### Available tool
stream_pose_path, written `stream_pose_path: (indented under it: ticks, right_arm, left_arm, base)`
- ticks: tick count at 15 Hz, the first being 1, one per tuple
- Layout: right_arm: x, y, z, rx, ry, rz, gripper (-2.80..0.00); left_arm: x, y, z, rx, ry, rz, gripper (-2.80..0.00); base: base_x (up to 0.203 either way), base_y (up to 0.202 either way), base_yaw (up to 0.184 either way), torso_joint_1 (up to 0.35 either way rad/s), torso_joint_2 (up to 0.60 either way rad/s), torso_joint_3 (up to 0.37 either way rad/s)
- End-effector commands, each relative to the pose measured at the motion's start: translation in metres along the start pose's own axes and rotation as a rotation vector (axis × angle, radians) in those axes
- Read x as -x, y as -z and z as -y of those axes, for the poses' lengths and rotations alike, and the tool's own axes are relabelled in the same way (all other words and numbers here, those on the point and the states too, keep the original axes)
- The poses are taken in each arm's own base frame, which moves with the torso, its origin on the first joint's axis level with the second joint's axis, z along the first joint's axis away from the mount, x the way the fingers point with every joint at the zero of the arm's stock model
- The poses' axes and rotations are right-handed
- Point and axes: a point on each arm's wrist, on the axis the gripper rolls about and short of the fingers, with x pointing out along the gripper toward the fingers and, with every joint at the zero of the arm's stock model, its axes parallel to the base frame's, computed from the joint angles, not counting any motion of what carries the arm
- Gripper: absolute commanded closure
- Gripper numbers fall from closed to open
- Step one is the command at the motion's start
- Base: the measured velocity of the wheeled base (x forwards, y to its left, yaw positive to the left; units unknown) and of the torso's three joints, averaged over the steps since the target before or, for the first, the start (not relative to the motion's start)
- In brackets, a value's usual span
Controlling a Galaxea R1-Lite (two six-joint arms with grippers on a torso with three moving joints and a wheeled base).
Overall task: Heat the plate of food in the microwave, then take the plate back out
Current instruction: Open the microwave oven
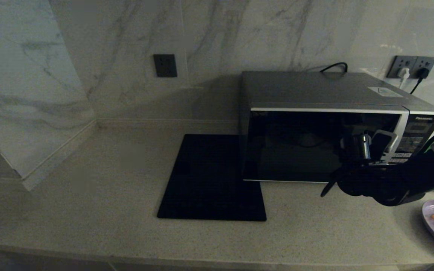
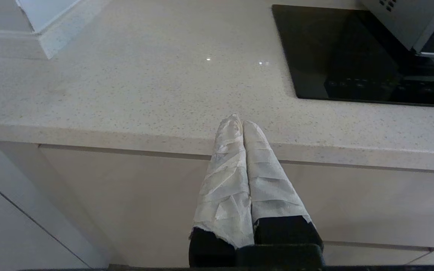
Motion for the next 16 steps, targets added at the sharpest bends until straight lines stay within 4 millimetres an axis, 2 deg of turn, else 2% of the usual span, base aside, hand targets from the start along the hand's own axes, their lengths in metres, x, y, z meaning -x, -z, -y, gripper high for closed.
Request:
stream_pose_path:
  ticks: [1,12,14,16]
  right_arm:
    - [0.002,-0.004,0.002,-0.007,0.011,0.011,0.0]
    - [-0.003,-0.003,0.012,-0.014,0.206,0.091,0.0]
    - [0.004,-0.001,0.012,-0.044,0.173,0.087,0.0]
    - [0.024,0.0,0.011,-0.065,0.04,0.05,0.0]
  left_arm:
    - [0.0,0.0,0.0,0.001,-0.001,0.0,0.0]
    - [0.0,0.0,0.0,0.001,-0.001,0.002,0.0]
    - [0.0,0.0,0.0,0.001,-0.001,0.0,0.0]
    - [0.0,0.0,0.0,0.001,-0.001,0.0,0.0]
  base:
    - [0.0,0.0,0.0,0.0,0.0,0.0]
    - [0.0,0.0,0.0,0.0,0.0,0.0]
    - [0.0,0.0,0.0,0.0,0.0,0.0]
    - [0.0,0.0,0.0,0.0,0.0,0.0]
